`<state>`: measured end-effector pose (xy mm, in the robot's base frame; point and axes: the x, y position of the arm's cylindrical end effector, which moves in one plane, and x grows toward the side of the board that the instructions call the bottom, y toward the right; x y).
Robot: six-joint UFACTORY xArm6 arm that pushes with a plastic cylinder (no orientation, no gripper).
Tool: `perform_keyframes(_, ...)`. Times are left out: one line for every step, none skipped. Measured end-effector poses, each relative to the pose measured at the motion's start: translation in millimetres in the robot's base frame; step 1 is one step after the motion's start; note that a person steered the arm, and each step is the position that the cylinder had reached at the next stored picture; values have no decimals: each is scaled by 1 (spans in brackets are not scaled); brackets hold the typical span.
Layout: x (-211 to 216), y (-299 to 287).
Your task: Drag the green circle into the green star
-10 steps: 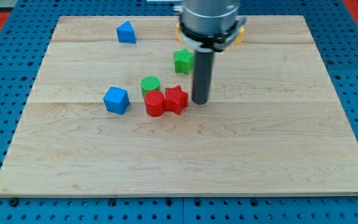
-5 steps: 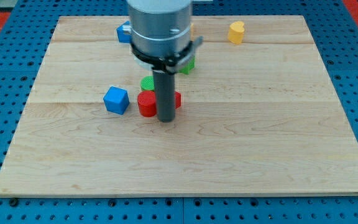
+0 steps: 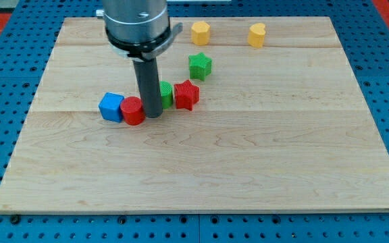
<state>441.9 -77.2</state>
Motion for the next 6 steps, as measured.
perform_keyframes(-51,-4)
perform_keyframes(-80,-11)
perform_keyframes(-109,0)
perform_keyframes(-95,15)
perform_keyframes(-90,-3)
perform_keyframes(-64,-4)
